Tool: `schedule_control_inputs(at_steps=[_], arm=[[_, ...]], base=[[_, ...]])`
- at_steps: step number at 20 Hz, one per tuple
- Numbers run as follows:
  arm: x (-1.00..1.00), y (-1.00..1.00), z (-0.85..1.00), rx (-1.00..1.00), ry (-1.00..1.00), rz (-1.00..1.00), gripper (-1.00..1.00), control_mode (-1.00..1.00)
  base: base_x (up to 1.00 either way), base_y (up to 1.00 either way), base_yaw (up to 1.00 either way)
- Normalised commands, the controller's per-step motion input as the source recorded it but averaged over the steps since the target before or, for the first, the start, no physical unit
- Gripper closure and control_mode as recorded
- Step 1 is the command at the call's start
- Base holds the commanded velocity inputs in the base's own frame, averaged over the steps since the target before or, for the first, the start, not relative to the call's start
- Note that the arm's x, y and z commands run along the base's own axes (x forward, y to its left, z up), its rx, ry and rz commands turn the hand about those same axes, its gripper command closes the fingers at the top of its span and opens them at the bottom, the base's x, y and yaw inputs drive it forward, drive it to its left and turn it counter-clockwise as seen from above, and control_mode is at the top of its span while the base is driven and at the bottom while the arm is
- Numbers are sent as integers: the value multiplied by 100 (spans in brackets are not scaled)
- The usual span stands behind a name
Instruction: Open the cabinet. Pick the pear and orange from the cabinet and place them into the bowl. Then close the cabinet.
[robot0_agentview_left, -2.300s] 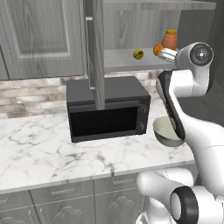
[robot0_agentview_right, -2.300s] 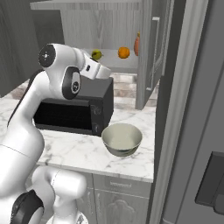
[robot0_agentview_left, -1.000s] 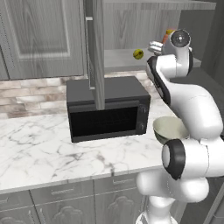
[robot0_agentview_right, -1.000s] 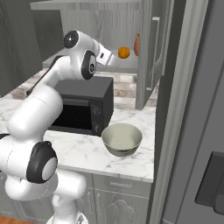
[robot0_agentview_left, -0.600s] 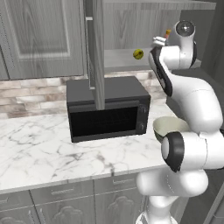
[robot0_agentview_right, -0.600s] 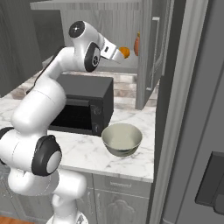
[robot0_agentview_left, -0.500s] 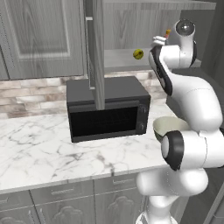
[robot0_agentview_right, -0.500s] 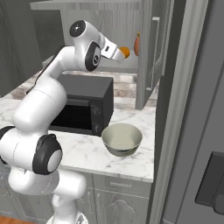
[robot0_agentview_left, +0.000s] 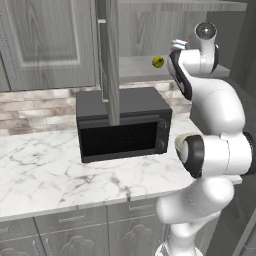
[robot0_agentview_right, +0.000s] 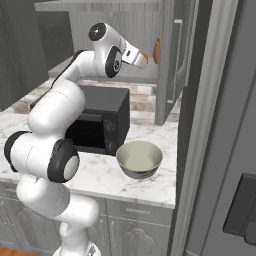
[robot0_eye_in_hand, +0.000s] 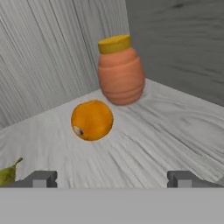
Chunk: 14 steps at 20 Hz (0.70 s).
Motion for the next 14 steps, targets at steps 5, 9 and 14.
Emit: schedule_control_inputs(at_steps=[5, 9, 14], arm=[[58, -1, 0, 0, 1, 0, -100, -100], [51, -4, 0, 0, 4, 0, -100, -100], [35, -12, 0, 0, 2, 1, -100, -100]], base=[[0, 0, 0], [0, 0, 0], [0, 0, 0]])
